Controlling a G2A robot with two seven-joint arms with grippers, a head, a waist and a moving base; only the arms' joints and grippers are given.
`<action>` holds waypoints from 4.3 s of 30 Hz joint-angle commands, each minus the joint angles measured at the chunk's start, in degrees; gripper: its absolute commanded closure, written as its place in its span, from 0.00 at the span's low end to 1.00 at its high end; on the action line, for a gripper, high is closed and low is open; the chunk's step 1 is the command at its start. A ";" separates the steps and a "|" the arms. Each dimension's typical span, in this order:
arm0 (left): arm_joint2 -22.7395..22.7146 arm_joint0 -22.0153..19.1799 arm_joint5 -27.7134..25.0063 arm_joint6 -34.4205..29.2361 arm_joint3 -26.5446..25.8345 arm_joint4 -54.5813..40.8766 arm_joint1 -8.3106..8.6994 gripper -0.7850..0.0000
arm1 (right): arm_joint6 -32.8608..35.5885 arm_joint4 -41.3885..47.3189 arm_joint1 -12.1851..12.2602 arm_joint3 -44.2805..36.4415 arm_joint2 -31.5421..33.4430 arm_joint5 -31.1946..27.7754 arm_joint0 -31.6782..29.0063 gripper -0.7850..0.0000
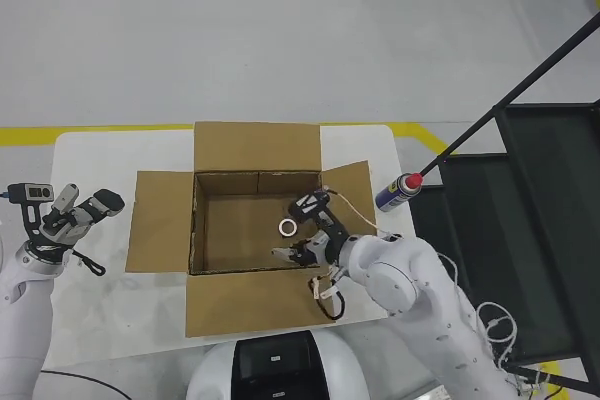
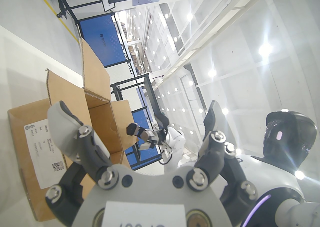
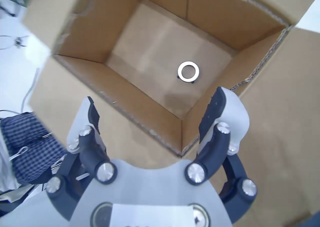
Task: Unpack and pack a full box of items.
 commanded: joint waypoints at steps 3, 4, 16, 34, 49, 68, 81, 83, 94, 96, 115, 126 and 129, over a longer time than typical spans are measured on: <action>0.00 0.00 0.00 0.00 0.00 0.00 0.00 0.00 | -4.95 8.72 1.15 -5.84 12.17 -7.84 -8.62 0.00; 0.00 0.00 0.00 0.00 0.00 0.00 0.00 0.00 | -6.61 10.85 1.47 -6.82 16.10 -10.24 -11.44 0.00; 0.00 0.00 0.00 0.00 0.00 0.00 0.00 0.00 | -21.85 15.66 2.24 -1.53 39.41 -15.68 -26.84 0.00; 0.00 0.00 0.00 0.00 0.00 0.00 0.00 0.00 | -19.89 6.33 2.91 18.78 33.01 -8.46 -19.33 0.00; 0.00 0.00 0.00 0.00 0.00 0.00 0.00 0.00 | -19.22 3.11 3.08 29.88 26.03 -4.78 -11.11 0.00; 0.00 0.00 0.00 0.00 0.00 0.00 0.00 0.00 | -18.95 -1.04 3.06 38.05 19.04 -1.23 -3.76 0.00; 0.00 0.00 0.00 0.00 0.00 0.00 0.00 0.00 | -21.12 -3.95 3.18 38.83 17.92 2.87 -3.44 1.00; 0.00 0.00 0.00 0.00 0.00 0.00 0.00 0.00 | -21.54 -4.68 3.19 38.18 17.66 3.52 -3.97 1.00; 0.00 0.00 0.00 0.00 0.00 0.00 0.00 0.00 | -22.06 -6.90 3.72 20.99 21.84 7.16 -14.71 1.00; 0.00 0.00 0.00 0.00 0.00 0.00 0.00 0.00 | -21.85 -6.05 3.84 16.23 23.53 6.76 -17.68 1.00; 0.00 0.00 0.00 0.00 0.00 0.00 0.00 0.00 | -24.45 -4.53 4.24 -10.14 27.79 0.06 -25.66 1.00; 0.00 0.00 0.00 0.00 0.00 0.00 0.00 0.00 | -11.70 -13.24 3.66 -9.74 4.75 2.06 -10.76 1.00; 0.00 0.00 0.00 0.00 0.00 0.00 0.00 0.00 | -9.42 -13.56 3.26 -7.19 0.80 3.20 -6.85 1.00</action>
